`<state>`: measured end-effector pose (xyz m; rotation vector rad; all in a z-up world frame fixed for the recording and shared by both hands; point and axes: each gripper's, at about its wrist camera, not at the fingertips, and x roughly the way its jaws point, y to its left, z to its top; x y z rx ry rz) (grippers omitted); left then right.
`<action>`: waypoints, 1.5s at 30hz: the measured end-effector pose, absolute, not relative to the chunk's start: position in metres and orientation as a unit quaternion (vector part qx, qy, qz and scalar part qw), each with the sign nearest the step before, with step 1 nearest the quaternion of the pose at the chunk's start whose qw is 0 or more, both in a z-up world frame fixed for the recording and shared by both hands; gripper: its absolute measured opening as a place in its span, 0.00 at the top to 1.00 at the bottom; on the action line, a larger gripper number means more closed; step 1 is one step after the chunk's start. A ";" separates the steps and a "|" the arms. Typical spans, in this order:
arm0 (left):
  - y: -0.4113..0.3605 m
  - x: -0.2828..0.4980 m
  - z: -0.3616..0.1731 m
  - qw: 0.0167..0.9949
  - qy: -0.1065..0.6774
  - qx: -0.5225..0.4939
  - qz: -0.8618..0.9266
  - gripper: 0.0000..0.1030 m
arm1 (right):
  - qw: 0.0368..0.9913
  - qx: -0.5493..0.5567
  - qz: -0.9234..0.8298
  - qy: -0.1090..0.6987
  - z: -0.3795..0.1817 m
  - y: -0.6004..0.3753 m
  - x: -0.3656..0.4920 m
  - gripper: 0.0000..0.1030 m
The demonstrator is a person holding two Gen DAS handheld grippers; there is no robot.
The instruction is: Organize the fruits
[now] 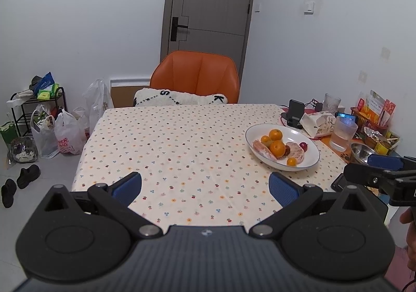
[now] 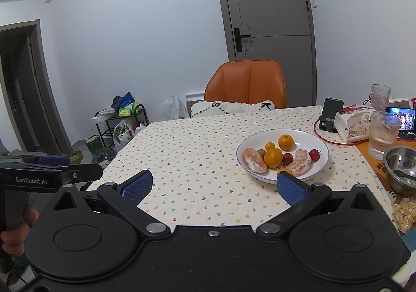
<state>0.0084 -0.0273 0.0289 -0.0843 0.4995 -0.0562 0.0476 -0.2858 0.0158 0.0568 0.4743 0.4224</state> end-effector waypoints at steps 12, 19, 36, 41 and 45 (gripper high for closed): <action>-0.027 0.009 0.027 0.967 0.252 -0.041 -0.028 0.00 | 0.949 0.026 0.207 0.236 0.016 -0.286 0.049 0.00; -0.027 0.009 0.027 0.966 0.252 -0.041 -0.029 0.00 | 0.949 0.024 0.208 0.237 0.015 -0.286 0.049 0.00; -0.028 0.009 0.023 0.964 0.261 -0.040 -0.033 0.00 | 0.948 0.025 0.206 0.240 0.012 -0.287 0.050 0.00; -0.029 0.010 0.023 0.964 0.261 -0.040 -0.033 0.00 | 0.948 0.025 0.205 0.241 0.010 -0.286 0.049 0.00; -0.029 0.010 0.023 0.964 0.261 -0.040 -0.032 0.00 | 0.948 0.025 0.205 0.240 0.009 -0.286 0.049 0.00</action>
